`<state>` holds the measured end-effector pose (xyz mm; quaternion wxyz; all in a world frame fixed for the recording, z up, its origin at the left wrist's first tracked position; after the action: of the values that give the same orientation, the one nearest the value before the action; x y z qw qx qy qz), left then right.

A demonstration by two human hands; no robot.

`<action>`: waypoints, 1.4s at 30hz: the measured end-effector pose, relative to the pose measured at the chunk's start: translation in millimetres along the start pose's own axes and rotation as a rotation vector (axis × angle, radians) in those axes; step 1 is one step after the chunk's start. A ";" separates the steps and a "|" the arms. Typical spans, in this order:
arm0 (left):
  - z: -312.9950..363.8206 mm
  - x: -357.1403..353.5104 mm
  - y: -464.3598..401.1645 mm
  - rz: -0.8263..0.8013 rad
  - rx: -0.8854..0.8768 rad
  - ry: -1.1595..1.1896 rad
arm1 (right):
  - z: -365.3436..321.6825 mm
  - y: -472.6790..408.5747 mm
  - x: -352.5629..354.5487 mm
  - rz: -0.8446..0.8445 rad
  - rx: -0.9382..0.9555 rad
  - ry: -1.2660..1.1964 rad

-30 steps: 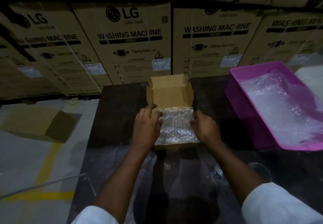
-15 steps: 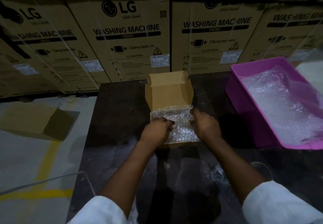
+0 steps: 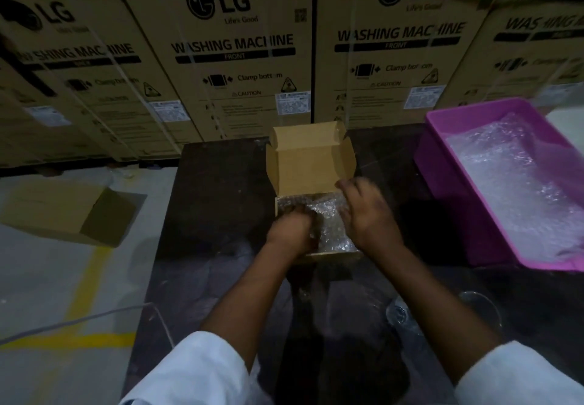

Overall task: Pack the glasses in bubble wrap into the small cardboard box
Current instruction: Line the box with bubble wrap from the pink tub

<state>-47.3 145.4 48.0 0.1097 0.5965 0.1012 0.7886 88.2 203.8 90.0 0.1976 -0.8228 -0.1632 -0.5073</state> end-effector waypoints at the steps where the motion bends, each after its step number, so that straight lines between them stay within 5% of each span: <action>1: 1.8 0.5 0.3 0.002 -0.003 0.001 | -7.8 -0.9 -3.1 -0.100 0.024 -0.013; 5: 7.4 2.5 -1.7 -0.006 -0.017 0.028 | -15.7 -9.1 -33.6 -0.441 0.021 0.103; 14: 10.4 0.3 -2.9 -0.151 -0.077 -0.136 | -5.4 -9.0 -50.1 -0.488 0.053 0.282; 22: 4.6 -4.6 -18.7 -0.276 -0.054 -0.100 | -9.5 -10.7 -62.1 -0.699 0.022 0.291; 30: 3.2 -15.2 -17.0 -0.278 -0.021 -0.154 | -10.6 -12.7 -64.5 -0.740 0.085 0.281; 36: 2.3 -7.8 -22.2 -0.238 0.011 -0.139 | -17.8 -20.5 -53.0 -0.566 -0.024 0.350; 42: 1.7 -2.6 -27.1 -0.322 0.055 -0.078 | -14.5 -20.1 -66.9 -0.694 -0.113 0.435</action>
<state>-43.6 170.7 38.3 0.2221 0.6054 0.2126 0.7341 38.7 209.6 39.0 -0.0008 -0.6022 -0.3573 -0.7139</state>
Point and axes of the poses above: each hand's wrist, its own y-axis away from the middle knuckle, its own x-axis out of the back of the hand, z = x × y, the point moved 4 cm from there along -y, towards the middle knuckle, and after that the axes turned 11 degrees about -x, right-handed, at the moved point
